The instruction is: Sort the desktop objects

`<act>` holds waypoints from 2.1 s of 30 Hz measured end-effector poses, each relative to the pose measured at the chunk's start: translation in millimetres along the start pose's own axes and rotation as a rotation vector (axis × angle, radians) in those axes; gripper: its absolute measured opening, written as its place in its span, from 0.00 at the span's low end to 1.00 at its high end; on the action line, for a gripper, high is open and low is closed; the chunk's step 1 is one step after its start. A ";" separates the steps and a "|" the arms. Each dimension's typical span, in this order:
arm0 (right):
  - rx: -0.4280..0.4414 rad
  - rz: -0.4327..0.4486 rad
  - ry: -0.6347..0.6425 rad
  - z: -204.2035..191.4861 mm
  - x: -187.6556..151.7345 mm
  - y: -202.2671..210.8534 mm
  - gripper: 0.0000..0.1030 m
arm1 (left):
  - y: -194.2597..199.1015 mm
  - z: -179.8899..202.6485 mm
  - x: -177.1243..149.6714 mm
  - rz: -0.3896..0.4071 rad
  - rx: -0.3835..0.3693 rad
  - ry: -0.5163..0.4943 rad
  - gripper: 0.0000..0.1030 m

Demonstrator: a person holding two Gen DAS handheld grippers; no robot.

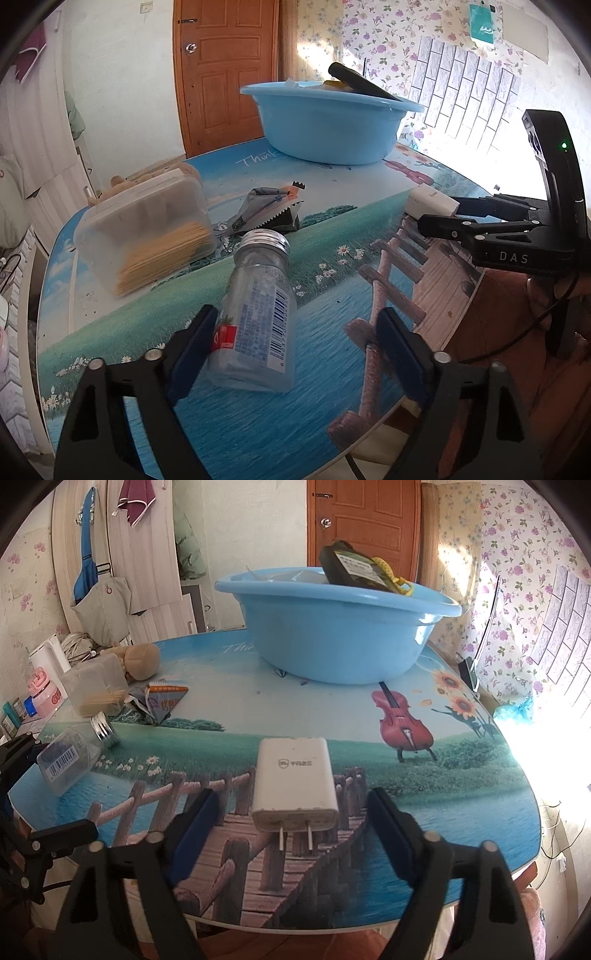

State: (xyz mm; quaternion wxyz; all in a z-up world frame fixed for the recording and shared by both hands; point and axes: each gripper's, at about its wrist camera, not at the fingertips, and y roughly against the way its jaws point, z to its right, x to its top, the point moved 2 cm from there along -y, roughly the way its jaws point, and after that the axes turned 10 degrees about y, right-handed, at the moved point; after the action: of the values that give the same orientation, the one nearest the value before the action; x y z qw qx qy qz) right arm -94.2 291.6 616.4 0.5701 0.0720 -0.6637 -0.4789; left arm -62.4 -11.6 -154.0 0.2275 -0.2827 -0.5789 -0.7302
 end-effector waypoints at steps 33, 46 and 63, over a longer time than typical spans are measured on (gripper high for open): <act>0.081 0.044 -0.069 15.5 1.5 10.6 0.37 | -5.9 8.7 10.4 -0.015 0.007 -0.033 0.37; 0.071 0.134 -0.048 19.9 22.6 36.8 0.37 | 47.3 25.6 57.4 0.119 -0.066 -0.048 0.37; 0.075 0.286 -0.046 45.2 91.0 35.4 0.37 | -0.2 51.0 165.4 0.169 -0.126 -0.028 0.37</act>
State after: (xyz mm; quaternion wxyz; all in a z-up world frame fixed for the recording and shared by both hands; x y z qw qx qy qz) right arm -146.4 277.0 709.3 0.6141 -0.0131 -0.6975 -0.3691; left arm -176.8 37.3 -33.7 0.2618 -0.3543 -0.5093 -0.7393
